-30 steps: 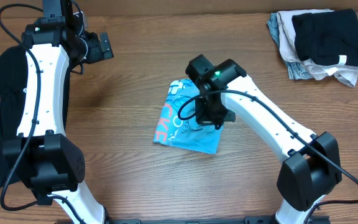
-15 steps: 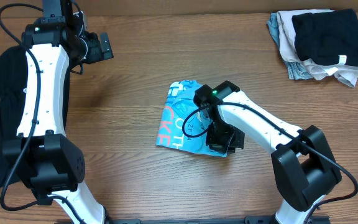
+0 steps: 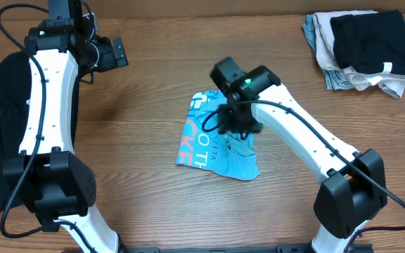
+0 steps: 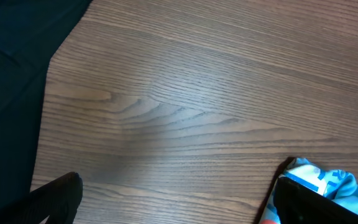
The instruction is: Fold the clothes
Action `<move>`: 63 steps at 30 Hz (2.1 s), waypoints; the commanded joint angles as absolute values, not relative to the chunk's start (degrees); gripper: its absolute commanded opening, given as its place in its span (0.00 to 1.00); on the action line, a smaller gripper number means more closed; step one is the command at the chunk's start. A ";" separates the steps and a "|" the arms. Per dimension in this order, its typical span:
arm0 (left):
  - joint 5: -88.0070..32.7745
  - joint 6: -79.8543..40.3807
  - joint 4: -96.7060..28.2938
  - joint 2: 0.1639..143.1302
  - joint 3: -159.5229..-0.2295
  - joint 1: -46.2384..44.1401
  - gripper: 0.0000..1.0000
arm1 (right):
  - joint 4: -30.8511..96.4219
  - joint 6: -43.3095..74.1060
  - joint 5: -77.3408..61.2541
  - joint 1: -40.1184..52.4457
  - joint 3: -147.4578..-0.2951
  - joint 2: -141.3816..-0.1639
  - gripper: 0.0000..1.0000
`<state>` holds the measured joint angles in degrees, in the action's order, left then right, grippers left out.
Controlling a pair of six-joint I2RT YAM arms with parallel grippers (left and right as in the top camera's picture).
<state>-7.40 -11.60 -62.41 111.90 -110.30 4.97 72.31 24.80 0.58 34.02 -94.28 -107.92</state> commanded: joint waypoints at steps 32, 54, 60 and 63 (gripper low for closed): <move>-6.85 -10.28 -62.59 112.20 -110.63 4.86 1.00 | 54.11 -2.26 5.02 38.50 -90.02 -119.50 0.34; -6.85 -10.26 -62.83 112.20 -110.63 4.86 1.00 | 64.31 12.43 2.07 26.35 -103.59 -114.41 0.04; -6.85 -10.26 -63.00 112.20 -110.63 4.86 1.00 | 67.66 13.80 -3.66 18.46 -102.94 -114.56 0.04; -6.83 -10.26 -63.00 112.20 -110.63 4.86 1.00 | 70.08 13.80 -4.71 15.18 -102.83 -114.56 0.04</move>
